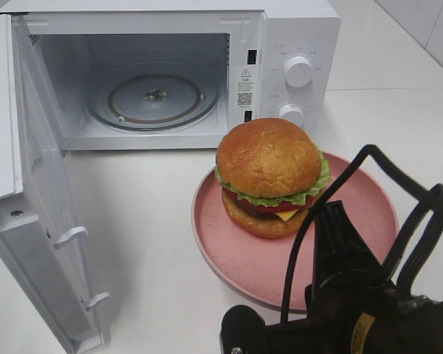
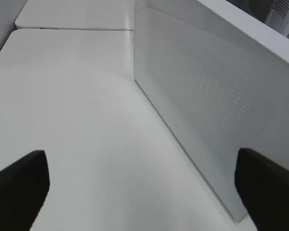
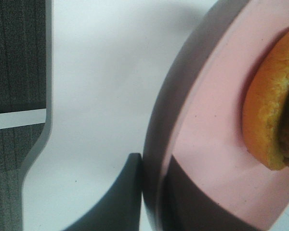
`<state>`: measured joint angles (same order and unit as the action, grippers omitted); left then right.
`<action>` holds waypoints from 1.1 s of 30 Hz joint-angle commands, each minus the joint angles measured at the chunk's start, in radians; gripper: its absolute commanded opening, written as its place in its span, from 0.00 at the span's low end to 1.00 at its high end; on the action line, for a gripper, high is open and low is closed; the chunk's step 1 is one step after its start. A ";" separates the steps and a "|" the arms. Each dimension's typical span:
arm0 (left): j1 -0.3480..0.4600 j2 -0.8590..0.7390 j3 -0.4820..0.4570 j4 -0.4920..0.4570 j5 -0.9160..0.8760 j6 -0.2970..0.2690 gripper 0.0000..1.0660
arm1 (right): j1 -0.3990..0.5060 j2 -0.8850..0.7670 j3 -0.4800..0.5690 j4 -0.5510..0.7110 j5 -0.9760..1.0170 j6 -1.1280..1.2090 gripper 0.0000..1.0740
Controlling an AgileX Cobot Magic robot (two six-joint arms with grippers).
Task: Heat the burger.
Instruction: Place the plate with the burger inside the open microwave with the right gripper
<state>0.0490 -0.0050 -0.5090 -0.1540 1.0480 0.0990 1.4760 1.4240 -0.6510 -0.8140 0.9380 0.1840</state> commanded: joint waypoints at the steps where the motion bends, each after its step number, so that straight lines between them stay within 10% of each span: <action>1: -0.004 -0.021 0.005 -0.005 -0.011 -0.003 0.94 | -0.001 -0.004 0.001 -0.068 -0.006 -0.037 0.00; 33: -0.004 -0.021 0.005 -0.005 -0.011 -0.003 0.94 | -0.442 -0.004 0.001 -0.075 -0.458 -0.632 0.00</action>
<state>0.0490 -0.0050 -0.5090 -0.1540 1.0480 0.0990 1.0710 1.4260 -0.6480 -0.8730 0.5500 -0.3790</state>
